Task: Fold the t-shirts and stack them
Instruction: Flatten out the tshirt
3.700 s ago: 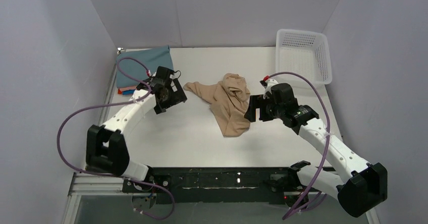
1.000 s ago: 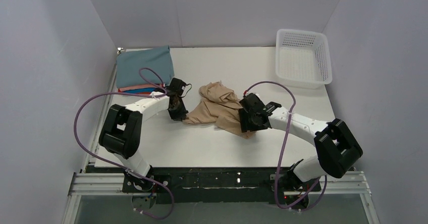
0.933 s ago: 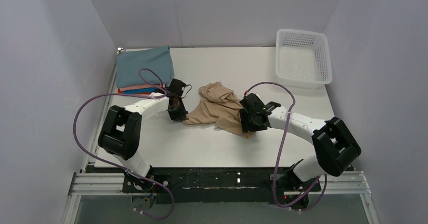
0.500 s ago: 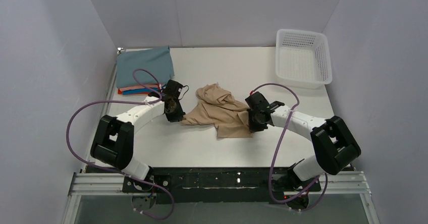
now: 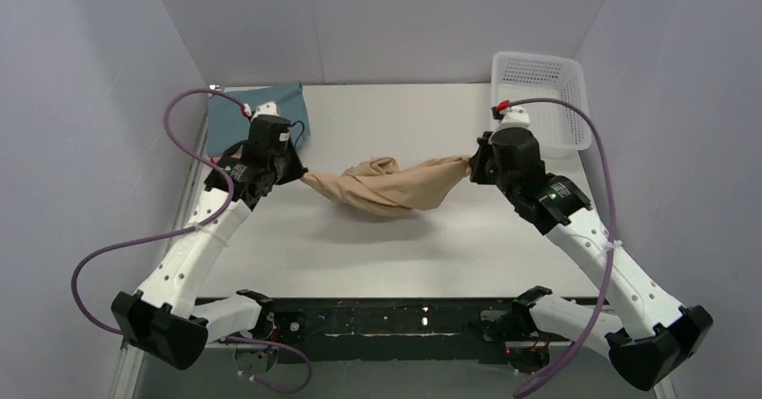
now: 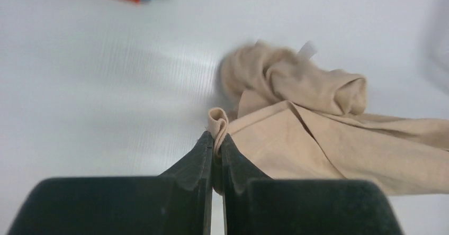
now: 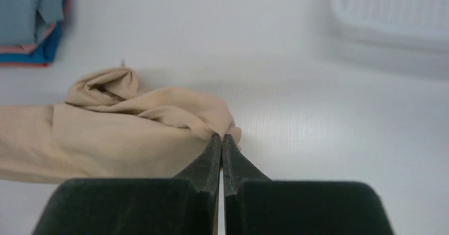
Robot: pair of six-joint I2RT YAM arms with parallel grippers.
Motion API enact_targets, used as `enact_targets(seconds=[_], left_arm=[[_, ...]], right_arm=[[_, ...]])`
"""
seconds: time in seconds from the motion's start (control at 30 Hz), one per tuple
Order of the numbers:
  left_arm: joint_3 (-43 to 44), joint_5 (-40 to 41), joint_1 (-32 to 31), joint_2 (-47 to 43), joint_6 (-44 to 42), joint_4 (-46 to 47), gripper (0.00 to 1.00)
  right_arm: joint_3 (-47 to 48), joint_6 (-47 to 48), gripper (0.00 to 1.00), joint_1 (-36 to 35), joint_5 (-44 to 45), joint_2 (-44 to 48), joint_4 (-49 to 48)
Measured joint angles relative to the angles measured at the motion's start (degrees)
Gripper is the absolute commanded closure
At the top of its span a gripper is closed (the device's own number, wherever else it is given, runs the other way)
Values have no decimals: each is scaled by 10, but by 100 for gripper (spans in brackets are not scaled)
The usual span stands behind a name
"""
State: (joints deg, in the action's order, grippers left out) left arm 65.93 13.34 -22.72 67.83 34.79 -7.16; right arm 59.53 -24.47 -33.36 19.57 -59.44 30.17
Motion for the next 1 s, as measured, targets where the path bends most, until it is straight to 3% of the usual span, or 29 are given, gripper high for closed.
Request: enact_targets(seconds=[0.2,0.47,0.67,1.0], left_arm=[[163,39,0,-66,-68,-49,100],[250,58,-4,-148,-138,-87,100],[317,34,-5,-156,-157,-112,100],[589,-47,-5,-107,-175,-159,100]], right_arm=[[128,63,99,1,48,60,10],[250,122,99,-1,59,113,28],[340,143,99,-1,-10,118,63],[566,157,99,0,-165,93,98]])
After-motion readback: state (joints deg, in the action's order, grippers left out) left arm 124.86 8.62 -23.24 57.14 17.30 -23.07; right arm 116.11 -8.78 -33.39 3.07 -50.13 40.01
